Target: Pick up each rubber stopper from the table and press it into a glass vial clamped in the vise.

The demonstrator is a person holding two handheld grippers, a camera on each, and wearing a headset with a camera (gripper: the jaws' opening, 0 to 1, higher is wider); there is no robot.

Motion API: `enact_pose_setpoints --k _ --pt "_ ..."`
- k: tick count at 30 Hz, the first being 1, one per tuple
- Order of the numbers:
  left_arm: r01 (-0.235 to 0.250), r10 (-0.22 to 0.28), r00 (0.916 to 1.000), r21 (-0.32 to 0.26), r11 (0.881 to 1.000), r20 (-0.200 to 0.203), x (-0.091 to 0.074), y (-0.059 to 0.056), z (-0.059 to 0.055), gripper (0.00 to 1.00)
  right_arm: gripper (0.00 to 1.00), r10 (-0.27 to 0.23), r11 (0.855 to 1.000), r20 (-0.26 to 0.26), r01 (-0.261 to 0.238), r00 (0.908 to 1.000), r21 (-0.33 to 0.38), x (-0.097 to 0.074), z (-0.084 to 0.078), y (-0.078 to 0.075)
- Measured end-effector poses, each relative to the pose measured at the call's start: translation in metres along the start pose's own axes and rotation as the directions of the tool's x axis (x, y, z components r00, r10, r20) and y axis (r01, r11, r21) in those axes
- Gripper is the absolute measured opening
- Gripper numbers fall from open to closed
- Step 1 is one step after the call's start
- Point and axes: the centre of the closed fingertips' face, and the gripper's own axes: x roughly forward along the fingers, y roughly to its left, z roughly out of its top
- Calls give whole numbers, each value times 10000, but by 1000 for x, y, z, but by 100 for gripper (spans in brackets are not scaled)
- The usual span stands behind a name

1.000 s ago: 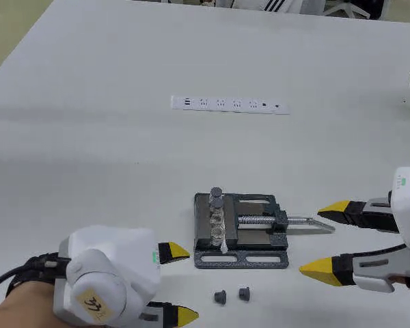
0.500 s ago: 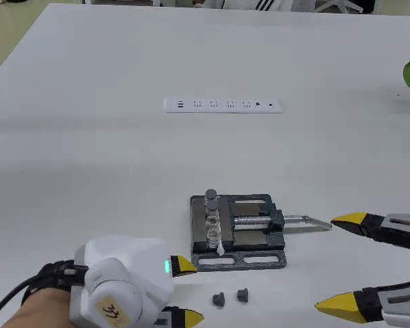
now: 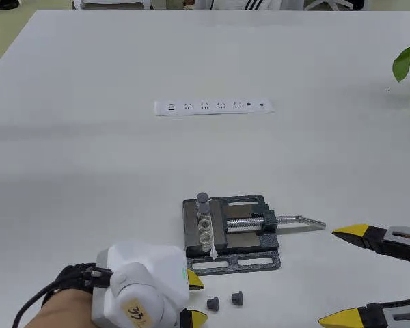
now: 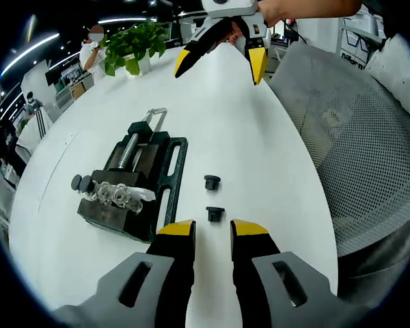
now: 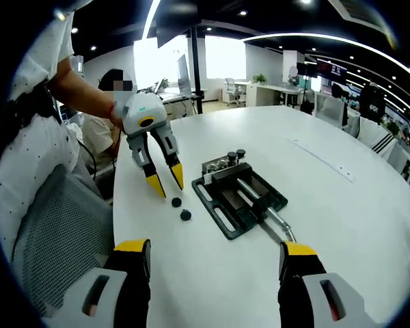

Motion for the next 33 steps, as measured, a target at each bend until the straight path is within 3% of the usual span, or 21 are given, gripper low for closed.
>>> enact_pose_setpoints --k 8,33 --pt "154 -148 9995 222 9996 -277 9 -1 -2 12 75 -85 9999 54 84 9999 89 -5 -3 -2" --pt "290 -285 9988 131 9995 -406 16 1 -6 4 72 -176 9996 125 173 9998 203 -7 -3 -3"
